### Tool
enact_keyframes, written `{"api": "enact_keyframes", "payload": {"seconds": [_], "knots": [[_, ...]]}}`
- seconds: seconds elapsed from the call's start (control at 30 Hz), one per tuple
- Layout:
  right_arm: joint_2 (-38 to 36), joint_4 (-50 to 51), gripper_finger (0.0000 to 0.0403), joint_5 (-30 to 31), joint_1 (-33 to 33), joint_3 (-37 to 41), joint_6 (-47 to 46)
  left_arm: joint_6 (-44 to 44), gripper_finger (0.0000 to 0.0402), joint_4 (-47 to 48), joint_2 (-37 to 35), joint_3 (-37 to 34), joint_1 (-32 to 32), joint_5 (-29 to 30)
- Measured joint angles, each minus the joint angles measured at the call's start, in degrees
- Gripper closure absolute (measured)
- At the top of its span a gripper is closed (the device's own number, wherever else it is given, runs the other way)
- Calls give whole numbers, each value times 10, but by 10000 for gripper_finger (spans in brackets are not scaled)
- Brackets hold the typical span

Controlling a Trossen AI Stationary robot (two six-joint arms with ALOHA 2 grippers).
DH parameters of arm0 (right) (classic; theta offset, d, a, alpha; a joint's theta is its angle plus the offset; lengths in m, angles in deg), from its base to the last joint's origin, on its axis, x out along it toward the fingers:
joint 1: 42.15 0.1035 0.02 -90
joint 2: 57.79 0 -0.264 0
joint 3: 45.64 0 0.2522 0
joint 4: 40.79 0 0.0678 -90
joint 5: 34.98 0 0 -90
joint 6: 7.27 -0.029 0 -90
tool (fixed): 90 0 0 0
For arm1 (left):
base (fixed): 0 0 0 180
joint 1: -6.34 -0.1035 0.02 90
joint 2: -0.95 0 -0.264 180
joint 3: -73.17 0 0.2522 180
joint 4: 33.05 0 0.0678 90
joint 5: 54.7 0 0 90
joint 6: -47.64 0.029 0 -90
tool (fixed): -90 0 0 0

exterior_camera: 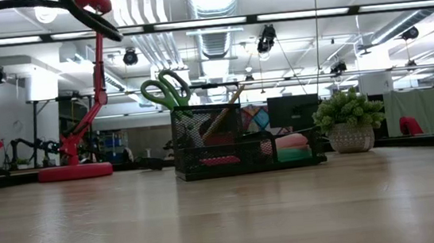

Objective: Pick and place office supplies into organizer
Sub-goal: Put the blue binder clip into the black desk organizer

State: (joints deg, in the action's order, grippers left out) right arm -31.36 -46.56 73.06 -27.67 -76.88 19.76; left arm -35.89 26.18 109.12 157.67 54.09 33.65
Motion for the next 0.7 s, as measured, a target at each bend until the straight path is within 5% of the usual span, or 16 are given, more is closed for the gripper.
{"api": "enact_keyframes", "payload": {"seconds": [0.33,0.7], "knots": [[0,0,394,0,0,0,0,2,220,0,1,0,0,-2],[0,0,394,0,0,0,0,2,311,3,1,-1,0,-9]]}}
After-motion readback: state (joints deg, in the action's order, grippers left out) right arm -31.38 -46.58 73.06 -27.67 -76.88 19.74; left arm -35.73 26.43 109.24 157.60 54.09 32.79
